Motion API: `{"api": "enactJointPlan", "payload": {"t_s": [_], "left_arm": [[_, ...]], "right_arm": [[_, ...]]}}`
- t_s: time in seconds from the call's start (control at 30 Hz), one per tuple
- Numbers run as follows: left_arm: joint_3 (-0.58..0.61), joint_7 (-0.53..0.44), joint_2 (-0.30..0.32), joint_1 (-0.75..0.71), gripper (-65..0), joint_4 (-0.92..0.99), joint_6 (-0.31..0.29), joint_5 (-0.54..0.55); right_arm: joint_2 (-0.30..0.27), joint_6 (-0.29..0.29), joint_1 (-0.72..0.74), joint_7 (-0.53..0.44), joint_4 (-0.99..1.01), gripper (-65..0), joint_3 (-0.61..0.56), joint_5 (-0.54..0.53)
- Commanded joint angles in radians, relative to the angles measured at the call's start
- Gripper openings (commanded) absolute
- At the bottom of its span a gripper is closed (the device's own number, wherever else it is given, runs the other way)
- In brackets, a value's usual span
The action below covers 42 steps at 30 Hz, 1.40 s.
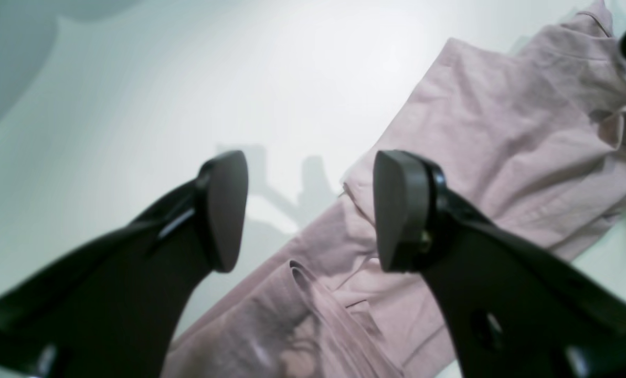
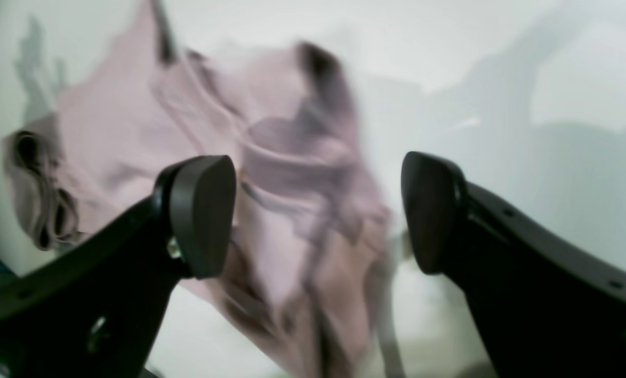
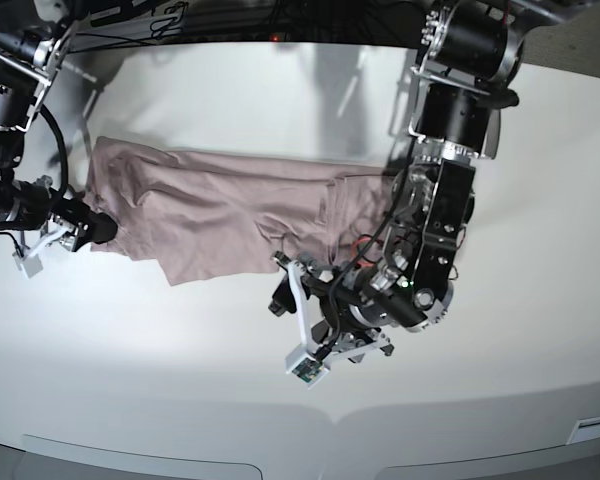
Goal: Fold the T-shirt properly
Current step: 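Fold the strip end with the right gripper toward the left gripper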
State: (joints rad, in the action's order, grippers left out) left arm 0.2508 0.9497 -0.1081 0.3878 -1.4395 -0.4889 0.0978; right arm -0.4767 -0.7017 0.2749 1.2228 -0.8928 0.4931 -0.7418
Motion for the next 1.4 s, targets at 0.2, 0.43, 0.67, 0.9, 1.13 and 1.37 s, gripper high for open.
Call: {"api": "enactJointPlan", "payload": {"t_s": [0.2, 0.43, 0.67, 0.9, 1.13, 1.37], "left_arm": [[-0.001, 0.003, -0.005, 0.025, -28.1, -0.017, 0.003, 0.011], [0.000, 0.003, -0.005, 0.025, -28.1, -0.017, 0.004, 0.011], [-0.001, 0.003, -0.005, 0.025, -28.1, -0.017, 0.004, 0.011], [0.000, 0.007, -0.005, 0.025, -28.1, -0.017, 0.003, 0.011], [0.000, 0.121, -0.005, 0.025, -28.1, -0.017, 0.047, 0.038], [0.000, 0.231, 0.046, -0.058, -28.1, -0.017, 0.055, 0.085]], "right_arm": [[0.020, 0.004, 0.002, 0.173, 0.001, -16.7, -0.002, -0.092], [-0.011, 0.004, -0.006, 0.173, 0.001, -16.7, -0.002, -0.160], [-0.019, 0.004, -0.006, 0.173, 0.001, -16.7, -0.002, -0.161], [-0.019, 0.004, -0.006, 0.173, 0.001, -26.9, -0.002, -0.160], [-0.019, 0.004, -0.004, 0.173, 0.001, -65.0, -0.002, -0.161], [-0.019, 0.004, 0.013, 0.173, 0.001, -65.0, -0.002, -0.169]]}}
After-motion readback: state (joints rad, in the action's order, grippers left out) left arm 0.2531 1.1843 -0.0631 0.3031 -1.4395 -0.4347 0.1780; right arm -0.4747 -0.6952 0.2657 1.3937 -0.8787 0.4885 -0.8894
